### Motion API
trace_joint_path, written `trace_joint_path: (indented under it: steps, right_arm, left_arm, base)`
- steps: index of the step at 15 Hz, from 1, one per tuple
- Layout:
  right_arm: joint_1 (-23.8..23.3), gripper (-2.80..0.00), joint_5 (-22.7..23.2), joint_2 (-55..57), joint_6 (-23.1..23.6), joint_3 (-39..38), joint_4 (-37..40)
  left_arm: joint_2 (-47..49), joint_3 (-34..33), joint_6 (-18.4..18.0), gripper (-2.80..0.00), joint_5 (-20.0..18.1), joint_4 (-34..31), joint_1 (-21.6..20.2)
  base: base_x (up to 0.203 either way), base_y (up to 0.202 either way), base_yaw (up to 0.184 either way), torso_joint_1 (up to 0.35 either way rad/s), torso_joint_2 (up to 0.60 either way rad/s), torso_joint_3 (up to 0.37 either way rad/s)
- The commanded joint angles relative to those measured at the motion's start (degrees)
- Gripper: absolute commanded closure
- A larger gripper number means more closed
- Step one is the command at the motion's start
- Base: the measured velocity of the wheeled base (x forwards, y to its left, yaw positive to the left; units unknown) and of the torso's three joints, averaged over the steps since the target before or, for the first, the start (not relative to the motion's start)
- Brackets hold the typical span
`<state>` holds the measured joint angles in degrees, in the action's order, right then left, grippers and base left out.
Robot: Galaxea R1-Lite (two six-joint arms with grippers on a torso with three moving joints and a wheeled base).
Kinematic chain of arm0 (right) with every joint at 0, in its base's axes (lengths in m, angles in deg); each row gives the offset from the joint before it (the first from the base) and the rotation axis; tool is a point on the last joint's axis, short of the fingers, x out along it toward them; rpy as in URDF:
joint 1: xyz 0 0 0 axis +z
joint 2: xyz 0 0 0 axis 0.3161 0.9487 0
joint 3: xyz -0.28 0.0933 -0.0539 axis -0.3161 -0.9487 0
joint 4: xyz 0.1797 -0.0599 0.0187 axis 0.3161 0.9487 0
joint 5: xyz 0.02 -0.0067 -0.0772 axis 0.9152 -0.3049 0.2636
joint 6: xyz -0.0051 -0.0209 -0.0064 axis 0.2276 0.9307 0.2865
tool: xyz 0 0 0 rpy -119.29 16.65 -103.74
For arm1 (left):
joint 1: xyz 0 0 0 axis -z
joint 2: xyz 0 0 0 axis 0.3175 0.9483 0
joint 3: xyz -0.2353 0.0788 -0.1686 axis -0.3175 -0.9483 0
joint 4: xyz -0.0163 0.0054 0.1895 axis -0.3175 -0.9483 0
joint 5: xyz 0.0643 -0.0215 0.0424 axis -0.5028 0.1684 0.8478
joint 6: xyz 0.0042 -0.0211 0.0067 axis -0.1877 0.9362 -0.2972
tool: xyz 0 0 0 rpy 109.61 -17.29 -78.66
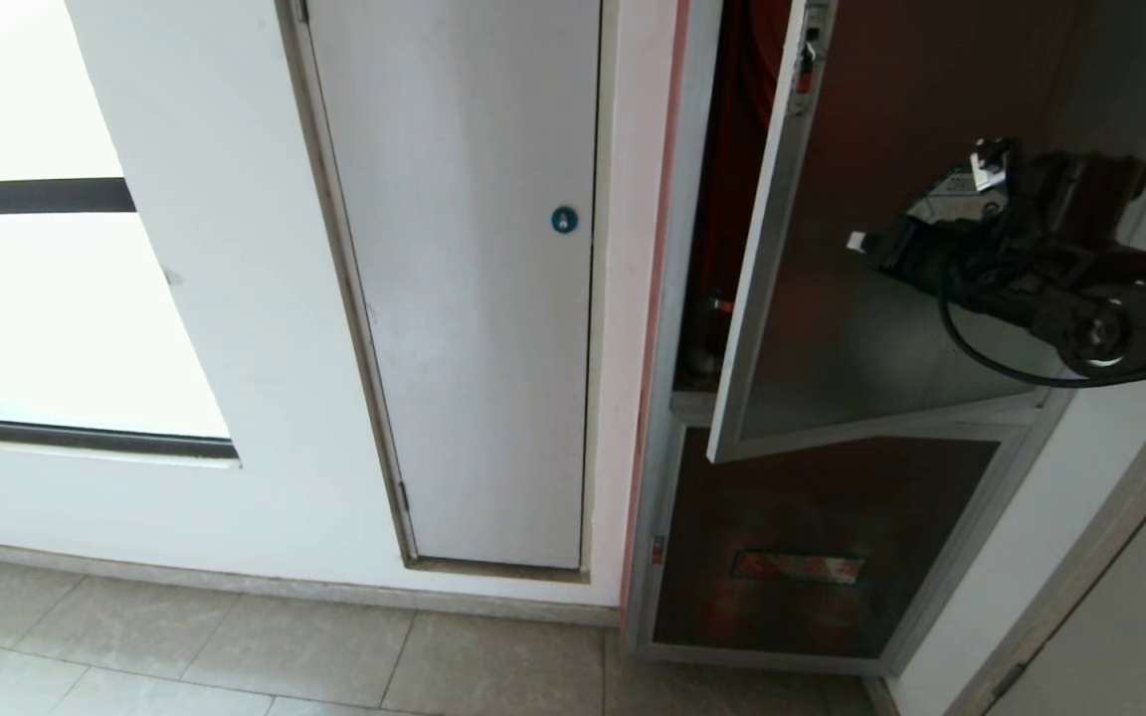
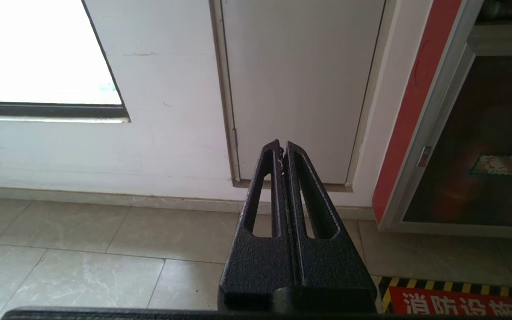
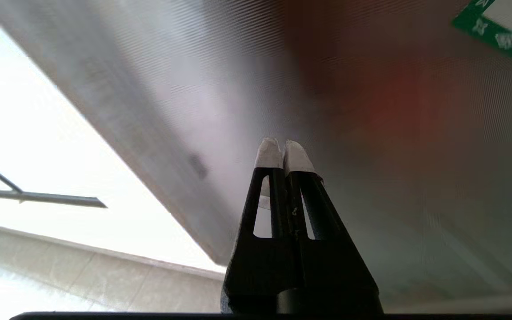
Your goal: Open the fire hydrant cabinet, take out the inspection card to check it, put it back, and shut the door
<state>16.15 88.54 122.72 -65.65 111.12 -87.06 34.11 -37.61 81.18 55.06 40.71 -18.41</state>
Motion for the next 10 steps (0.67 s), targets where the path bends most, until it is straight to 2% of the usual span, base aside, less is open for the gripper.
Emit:
trace_joint_path:
  steps: [1,5,10]
  right_arm:
    - [0.5,0.00,0.3,-7.2,0.2,-4.6,-0.3]
    - [3.1,0.00,0.6,-20.7,2.3,-18.0,-0.4]
    - [4.9,0.00,0.7,-38.6,8.2,-33.8,-0.4]
  left_arm:
    - [0.0,-0.4,0.0,0.00,0.0,0.0,0.0]
    - [0.1,-0.4,0.0,0.00,0.0,0.0,0.0]
    - [0.0,-0.4,0.0,0.00,0.0,0.0,0.0]
  base:
    - [0.000,0.000,0.000,0.000,0.00,0.000]
    - [0.000,0.000,0.000,0.000,0.00,0.000]
    - [0.000,0.000,0.000,0.000,0.00,0.000]
